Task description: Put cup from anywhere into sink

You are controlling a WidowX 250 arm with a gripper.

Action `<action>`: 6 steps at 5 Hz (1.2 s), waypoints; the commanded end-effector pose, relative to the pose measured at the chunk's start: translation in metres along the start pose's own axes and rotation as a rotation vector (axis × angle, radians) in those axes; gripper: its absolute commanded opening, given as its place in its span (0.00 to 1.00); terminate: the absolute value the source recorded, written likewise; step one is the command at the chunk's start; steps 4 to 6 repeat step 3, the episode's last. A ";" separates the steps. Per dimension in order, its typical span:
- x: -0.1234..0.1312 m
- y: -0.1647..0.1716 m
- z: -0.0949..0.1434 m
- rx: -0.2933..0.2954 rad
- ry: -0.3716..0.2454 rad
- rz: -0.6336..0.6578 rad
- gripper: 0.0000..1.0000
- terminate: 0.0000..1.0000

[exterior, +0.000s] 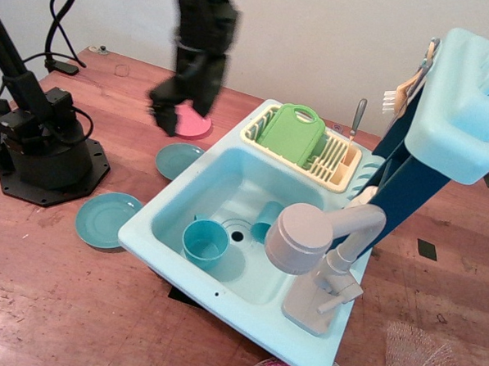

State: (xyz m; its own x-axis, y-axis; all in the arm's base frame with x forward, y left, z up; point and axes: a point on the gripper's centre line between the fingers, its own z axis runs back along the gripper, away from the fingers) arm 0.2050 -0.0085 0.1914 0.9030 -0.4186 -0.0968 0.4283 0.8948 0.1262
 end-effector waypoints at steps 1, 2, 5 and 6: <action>-0.016 -0.004 -0.002 0.001 -0.020 0.034 1.00 0.00; -0.016 -0.004 -0.002 0.001 -0.020 0.034 1.00 0.00; -0.016 -0.004 -0.002 0.001 -0.020 0.034 1.00 1.00; -0.016 -0.004 -0.002 0.001 -0.020 0.034 1.00 1.00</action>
